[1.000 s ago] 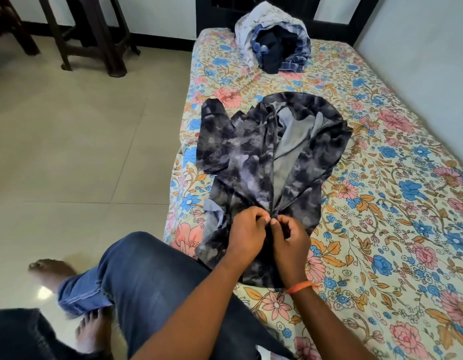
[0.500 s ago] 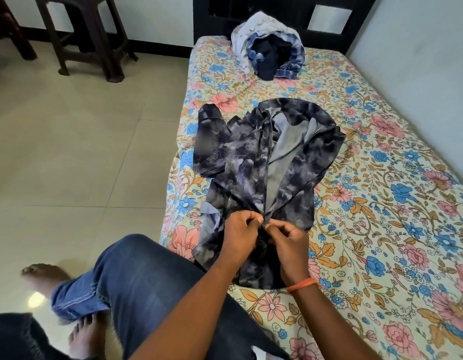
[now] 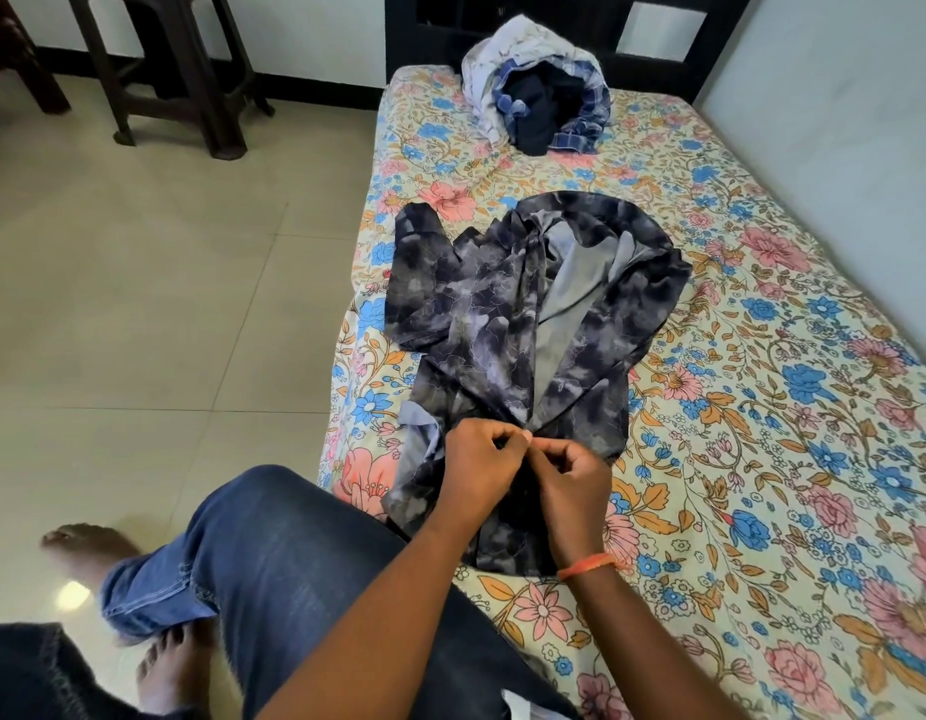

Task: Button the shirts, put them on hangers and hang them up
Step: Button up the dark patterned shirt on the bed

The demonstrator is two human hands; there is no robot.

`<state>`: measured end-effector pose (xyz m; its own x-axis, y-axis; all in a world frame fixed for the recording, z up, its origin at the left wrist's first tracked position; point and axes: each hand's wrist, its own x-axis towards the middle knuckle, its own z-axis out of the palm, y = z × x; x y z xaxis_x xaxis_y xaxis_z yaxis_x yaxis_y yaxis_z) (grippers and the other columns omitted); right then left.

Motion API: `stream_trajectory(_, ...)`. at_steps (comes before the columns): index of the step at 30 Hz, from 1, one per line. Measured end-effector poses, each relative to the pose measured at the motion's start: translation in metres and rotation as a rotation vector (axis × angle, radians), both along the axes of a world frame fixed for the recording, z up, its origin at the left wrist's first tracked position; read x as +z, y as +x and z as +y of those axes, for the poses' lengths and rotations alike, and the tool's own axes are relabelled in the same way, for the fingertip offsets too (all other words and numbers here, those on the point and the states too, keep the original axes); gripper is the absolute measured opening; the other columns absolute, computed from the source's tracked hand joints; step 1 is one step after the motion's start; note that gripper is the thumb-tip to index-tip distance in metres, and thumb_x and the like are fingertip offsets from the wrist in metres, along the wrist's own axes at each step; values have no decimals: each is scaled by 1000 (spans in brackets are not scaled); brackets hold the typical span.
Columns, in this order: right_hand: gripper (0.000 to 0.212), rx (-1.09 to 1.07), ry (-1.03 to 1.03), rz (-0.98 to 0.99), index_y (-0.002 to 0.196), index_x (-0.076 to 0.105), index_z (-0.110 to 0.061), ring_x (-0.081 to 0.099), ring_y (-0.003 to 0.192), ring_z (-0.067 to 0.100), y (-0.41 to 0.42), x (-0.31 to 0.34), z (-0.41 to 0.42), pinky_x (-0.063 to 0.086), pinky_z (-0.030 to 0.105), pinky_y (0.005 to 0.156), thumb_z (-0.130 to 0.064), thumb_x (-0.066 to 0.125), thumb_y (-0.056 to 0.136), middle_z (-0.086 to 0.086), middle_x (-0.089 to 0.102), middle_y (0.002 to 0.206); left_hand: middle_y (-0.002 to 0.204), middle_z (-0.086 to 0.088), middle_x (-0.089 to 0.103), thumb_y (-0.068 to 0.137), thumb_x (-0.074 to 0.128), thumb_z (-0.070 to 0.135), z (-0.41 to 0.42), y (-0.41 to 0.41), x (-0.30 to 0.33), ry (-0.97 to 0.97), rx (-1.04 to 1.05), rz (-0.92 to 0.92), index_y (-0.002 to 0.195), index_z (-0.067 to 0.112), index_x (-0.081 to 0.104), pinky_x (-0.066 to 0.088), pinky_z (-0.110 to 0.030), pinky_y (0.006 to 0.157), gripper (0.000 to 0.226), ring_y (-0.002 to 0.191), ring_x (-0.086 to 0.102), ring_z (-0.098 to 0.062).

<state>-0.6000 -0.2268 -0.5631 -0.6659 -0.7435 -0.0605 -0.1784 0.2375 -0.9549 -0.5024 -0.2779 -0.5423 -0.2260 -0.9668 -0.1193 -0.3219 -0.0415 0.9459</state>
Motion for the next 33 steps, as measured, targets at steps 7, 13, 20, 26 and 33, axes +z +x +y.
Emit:
stream_trajectory(7, 6, 23, 19, 31, 84, 77, -19, 70, 73, 10, 0, 3, 0, 60, 39, 72, -20, 80, 79, -6, 75, 77, 70, 0, 68, 94, 58, 11, -4, -5, 0, 82, 38, -36, 78, 4, 72, 43, -13, 52, 22, 58, 57, -4)
stream_trajectory(13, 4, -6, -22, -269, 86, 77, -11, 69, 69, 21, 1, 11, 1, 55, 33, 51, -10, 73, 85, 7, 75, 81, 54, 5, 47, 99, 52, 13, -8, -5, -2, 171, -18, 10, 65, 11, 59, 33, -21, 50, 35, 49, 40, -6)
stream_trajectory(20, 10, -66, 1, -270, 87, 75, -9, 63, 59, 15, -8, 14, -1, 53, 29, 46, -3, 67, 87, 11, 73, 82, 86, 2, 66, 98, 55, 15, -4, -6, -4, 23, -42, -117, 91, 10, 69, 47, -24, 71, 17, 81, 60, -12)
stream_trajectory(26, 12, -22, -73, 246, 90, 73, -17, 68, 75, 14, -27, 27, -27, 58, 31, 66, -7, 67, 85, -4, 71, 84, 114, 0, 56, 92, 63, 22, 0, -6, -5, -395, -59, -613, 107, 20, 60, 37, -41, 92, 15, 110, 46, -25)
stream_trajectory(33, 16, 122, 216, 460, 76, 70, -14, 65, 74, 19, -52, 14, -75, 55, 36, 67, -27, 78, 79, -1, 69, 76, 116, -7, 64, 85, 49, 11, -28, -22, 9, -477, -339, -748, 120, 11, 54, 33, -42, 92, 36, 112, 50, -28)
